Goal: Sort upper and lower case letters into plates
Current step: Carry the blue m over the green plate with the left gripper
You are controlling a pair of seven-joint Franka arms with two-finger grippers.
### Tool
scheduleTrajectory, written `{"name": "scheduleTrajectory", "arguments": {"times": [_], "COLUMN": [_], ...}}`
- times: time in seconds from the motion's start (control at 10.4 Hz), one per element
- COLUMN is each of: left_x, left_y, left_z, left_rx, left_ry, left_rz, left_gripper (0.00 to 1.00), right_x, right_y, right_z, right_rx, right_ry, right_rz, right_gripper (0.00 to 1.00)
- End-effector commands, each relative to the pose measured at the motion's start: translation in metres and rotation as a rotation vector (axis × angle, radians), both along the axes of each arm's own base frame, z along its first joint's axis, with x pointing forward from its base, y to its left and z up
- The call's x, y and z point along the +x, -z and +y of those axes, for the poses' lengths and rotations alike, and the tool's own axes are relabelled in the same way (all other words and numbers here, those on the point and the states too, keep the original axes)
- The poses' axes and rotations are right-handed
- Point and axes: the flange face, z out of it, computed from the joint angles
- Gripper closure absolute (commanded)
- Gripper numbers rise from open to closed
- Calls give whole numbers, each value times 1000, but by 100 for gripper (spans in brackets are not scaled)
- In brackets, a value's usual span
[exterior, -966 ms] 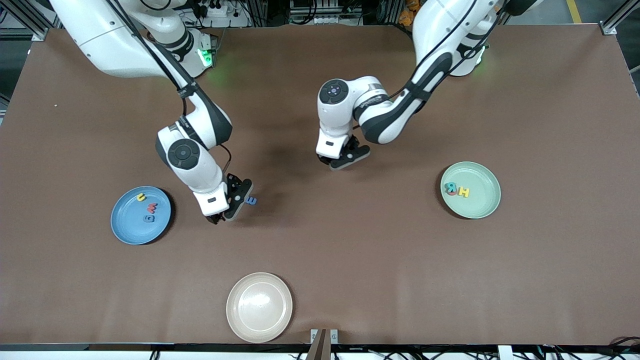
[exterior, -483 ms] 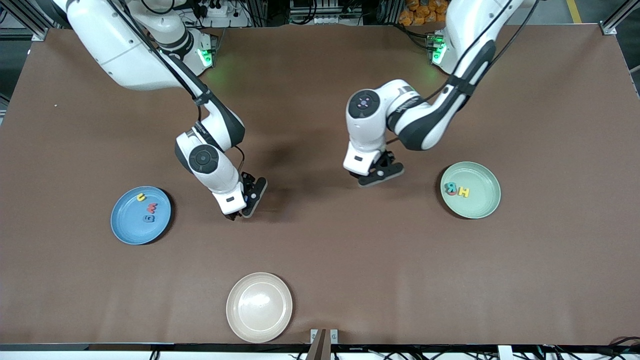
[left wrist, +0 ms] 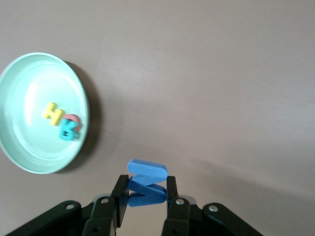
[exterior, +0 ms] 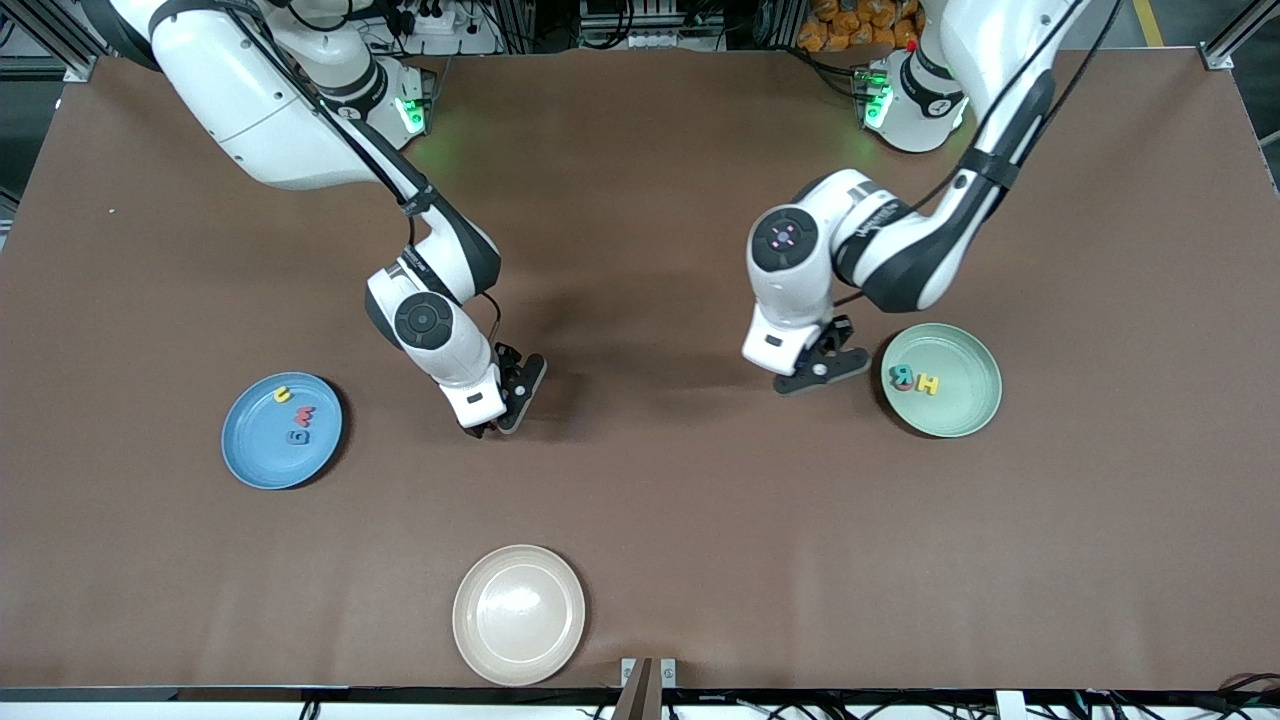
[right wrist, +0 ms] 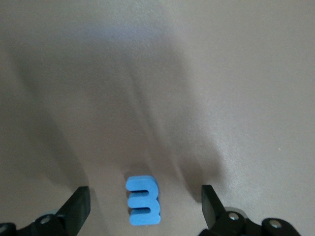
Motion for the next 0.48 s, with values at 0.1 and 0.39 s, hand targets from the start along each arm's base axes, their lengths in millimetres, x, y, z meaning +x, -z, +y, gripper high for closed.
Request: {"name": "scheduleTrajectory", "arguments": {"times": [0.1, 0.39], "left_x": [16, 31], "left_y": [3, -1], "left_z": [66, 111], "left_rx": [19, -8], "left_ry": [-15, 5], "left_rz": [81, 114], "left_gripper": [100, 100], "right_x": [5, 4], "right_y": [3, 4], "right_z": [-6, -5], "right_rx": [-5, -5], "right_ry": [20, 17], "right_rz": [-3, -1], "right_gripper": [29, 100]}}
